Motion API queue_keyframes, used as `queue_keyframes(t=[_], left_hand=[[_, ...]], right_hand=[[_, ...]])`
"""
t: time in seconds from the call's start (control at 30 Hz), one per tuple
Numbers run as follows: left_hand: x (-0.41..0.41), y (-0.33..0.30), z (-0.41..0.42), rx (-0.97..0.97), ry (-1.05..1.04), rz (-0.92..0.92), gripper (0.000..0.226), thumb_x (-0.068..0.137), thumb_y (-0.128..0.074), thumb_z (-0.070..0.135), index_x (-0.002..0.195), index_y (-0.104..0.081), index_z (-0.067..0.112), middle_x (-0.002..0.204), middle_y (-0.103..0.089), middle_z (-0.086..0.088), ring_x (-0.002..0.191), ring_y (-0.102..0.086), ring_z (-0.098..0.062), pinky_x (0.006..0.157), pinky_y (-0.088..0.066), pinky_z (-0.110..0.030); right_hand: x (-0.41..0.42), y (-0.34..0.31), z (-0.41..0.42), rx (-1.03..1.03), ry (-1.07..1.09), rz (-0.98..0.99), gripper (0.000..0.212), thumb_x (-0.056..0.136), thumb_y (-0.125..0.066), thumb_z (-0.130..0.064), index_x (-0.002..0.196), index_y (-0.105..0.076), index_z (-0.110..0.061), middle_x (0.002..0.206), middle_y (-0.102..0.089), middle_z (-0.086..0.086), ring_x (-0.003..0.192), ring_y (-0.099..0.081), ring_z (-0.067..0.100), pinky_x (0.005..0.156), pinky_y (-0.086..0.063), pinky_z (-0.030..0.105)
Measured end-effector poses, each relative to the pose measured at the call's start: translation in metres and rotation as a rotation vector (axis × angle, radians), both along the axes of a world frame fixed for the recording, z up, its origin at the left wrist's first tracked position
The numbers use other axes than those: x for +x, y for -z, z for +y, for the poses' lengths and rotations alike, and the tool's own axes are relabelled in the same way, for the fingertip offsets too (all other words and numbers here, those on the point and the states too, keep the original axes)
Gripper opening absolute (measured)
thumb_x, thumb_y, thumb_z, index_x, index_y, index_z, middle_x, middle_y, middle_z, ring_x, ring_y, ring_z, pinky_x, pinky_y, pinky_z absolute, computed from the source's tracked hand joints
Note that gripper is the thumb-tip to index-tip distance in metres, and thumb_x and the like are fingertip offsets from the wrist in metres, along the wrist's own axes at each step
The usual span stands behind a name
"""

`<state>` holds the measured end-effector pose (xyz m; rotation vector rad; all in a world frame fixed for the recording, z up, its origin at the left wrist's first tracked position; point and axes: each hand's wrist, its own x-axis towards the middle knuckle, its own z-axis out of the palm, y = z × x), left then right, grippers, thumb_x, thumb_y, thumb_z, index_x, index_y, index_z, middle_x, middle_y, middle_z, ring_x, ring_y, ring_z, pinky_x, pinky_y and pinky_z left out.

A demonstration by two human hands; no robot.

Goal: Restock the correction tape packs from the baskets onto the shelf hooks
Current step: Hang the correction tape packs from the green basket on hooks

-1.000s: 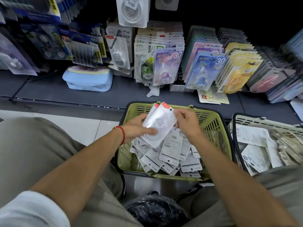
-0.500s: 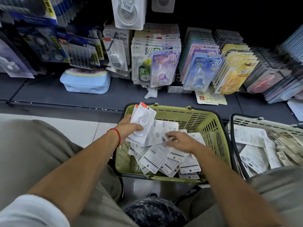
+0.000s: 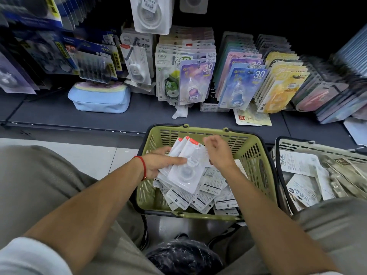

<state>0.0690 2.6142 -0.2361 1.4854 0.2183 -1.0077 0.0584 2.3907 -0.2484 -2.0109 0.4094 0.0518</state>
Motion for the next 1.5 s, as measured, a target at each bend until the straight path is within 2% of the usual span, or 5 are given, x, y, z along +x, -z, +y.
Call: queue_keyframes(t=[0.27, 0.53, 0.77, 1.33, 1.5], left_hand=[[0.010, 0.010, 0.015, 0.135, -0.260, -0.038, 0.060, 0.077, -0.093, 0.022, 0.127, -0.060, 0.020, 0.115, -0.078, -0.011, 0.100, -0.077, -0.034, 0.084, -0.063, -0.058], [0.014, -0.001, 0.008, 0.104, -0.411, -0.247, 0.055, 0.075, -0.094, 0.021, 0.117, -0.060, 0.029, 0.117, -0.074, -0.001, 0.104, -0.073, -0.024, 0.089, -0.062, -0.049], [0.017, -0.051, -0.019, -0.031, -0.394, -0.340, 0.047, 0.079, -0.091, 0.021, 0.115, -0.061, 0.024, 0.112, -0.077, -0.008, 0.095, -0.077, -0.027, 0.080, -0.065, -0.050], [0.062, -0.219, -0.036, -0.353, -0.680, -0.632, 0.081, 0.051, -0.096, 0.033, 0.122, -0.057, 0.024, 0.102, -0.082, 0.003, 0.089, -0.080, -0.022, 0.066, -0.065, -0.044], [0.090, -0.239, -0.017, -0.267, -0.659, -0.895, 0.073, 0.067, -0.095, 0.027, 0.126, -0.051, 0.028, 0.104, -0.078, 0.013, 0.092, -0.078, -0.012, 0.057, -0.060, -0.027]], right_hand=[[-0.059, 0.067, -0.056, -0.678, -0.818, 0.605, 0.104, 0.092, -0.076, -0.051, 0.169, -0.011, -0.025, 0.178, -0.001, -0.001, 0.163, -0.001, 0.023, 0.131, -0.008, 0.046], [-0.017, -0.028, -0.092, -0.401, -0.463, 0.347, 0.030, 0.108, -0.058, -0.032, 0.109, -0.074, -0.008, 0.109, -0.072, 0.013, 0.103, -0.064, 0.030, 0.085, -0.046, 0.035], [0.016, -0.133, -0.072, 0.155, -0.205, -0.107, 0.030, 0.110, -0.053, -0.026, 0.101, -0.068, -0.001, 0.064, -0.050, 0.011, 0.040, -0.040, 0.011, 0.037, -0.031, 0.021], [0.085, -0.245, -0.010, 0.299, -0.193, -0.478, 0.054, 0.082, -0.059, -0.073, 0.120, -0.068, -0.036, 0.114, -0.076, -0.016, 0.102, -0.073, 0.002, 0.083, -0.057, 0.030], [0.083, -0.244, 0.009, 0.274, -0.300, -0.522, 0.024, 0.095, -0.077, -0.034, 0.116, -0.068, -0.023, 0.104, -0.081, -0.006, 0.093, -0.079, 0.012, 0.072, -0.063, 0.028]])
